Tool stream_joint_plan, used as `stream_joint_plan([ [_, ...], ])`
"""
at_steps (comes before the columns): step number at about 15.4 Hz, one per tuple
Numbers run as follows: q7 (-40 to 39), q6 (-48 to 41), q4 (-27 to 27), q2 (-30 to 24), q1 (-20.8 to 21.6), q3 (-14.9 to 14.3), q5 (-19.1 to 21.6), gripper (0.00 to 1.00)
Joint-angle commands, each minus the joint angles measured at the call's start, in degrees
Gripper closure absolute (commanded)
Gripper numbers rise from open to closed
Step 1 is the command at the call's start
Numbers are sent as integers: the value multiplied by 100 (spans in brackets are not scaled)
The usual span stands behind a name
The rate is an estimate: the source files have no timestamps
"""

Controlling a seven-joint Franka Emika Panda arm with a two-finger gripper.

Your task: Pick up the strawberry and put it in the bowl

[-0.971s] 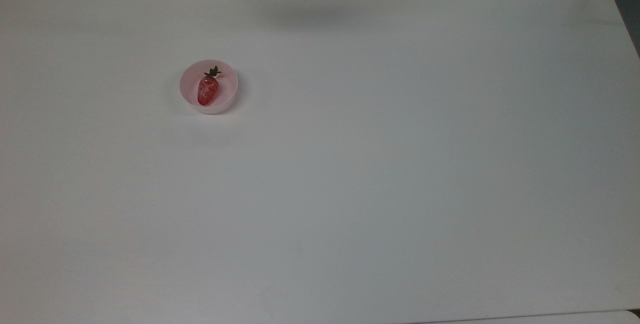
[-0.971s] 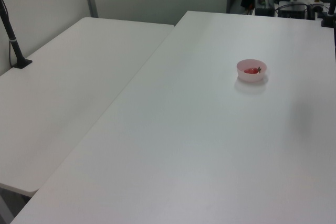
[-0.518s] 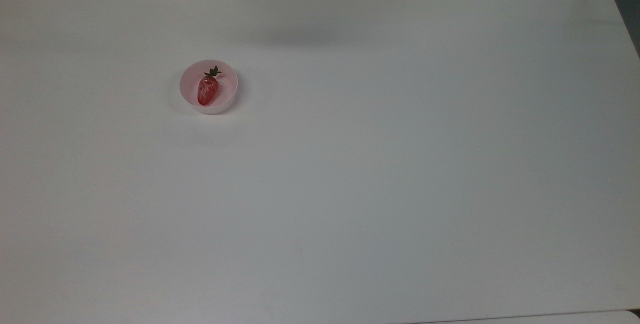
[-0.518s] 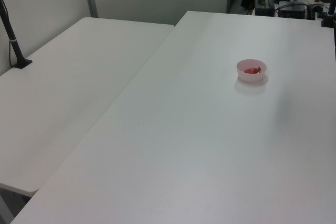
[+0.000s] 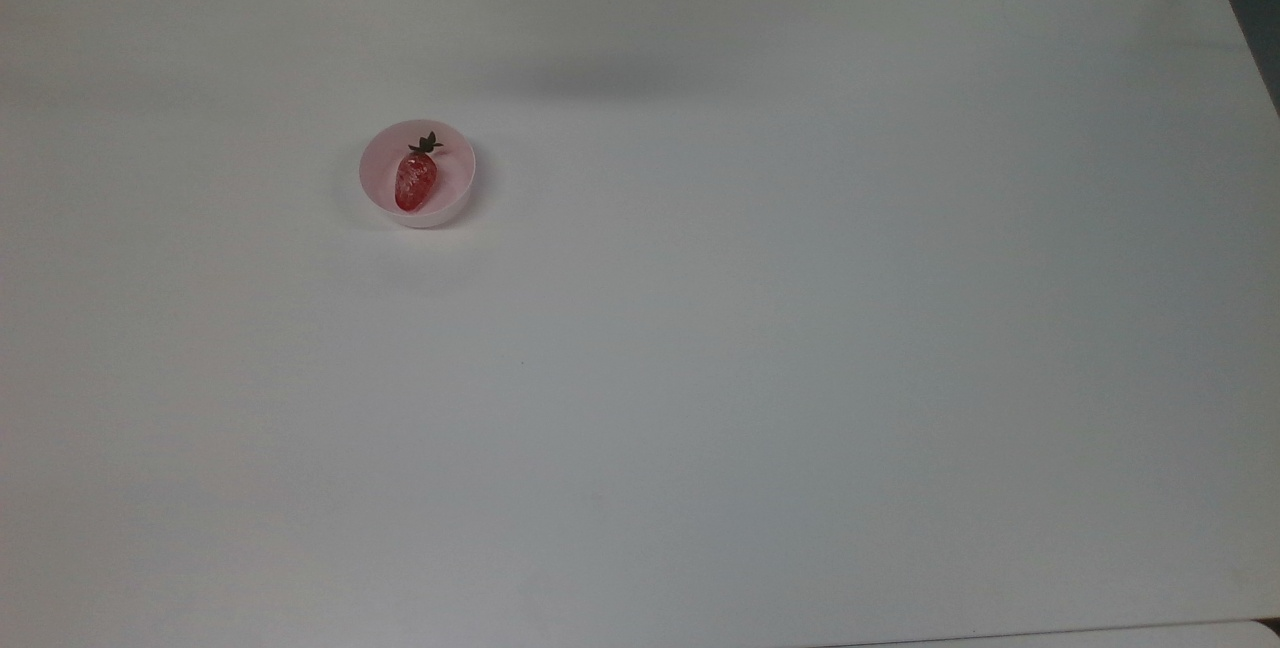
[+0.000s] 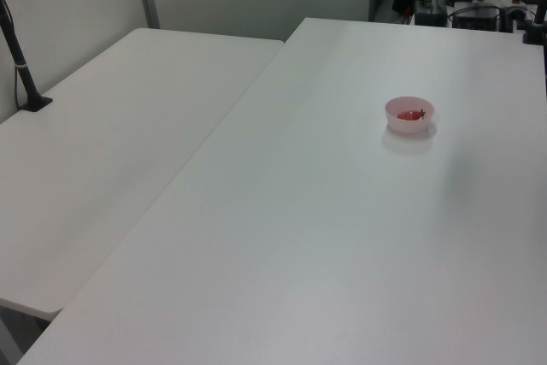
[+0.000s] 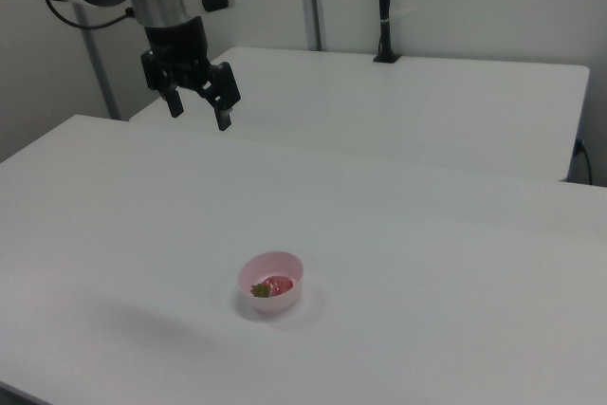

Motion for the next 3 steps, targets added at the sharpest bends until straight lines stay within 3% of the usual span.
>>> stream_joint_plan([
  [1, 178, 15, 10, 85, -129, 196, -121, 0],
  [3, 195, 6, 10, 85, -138, 223, -121, 0],
])
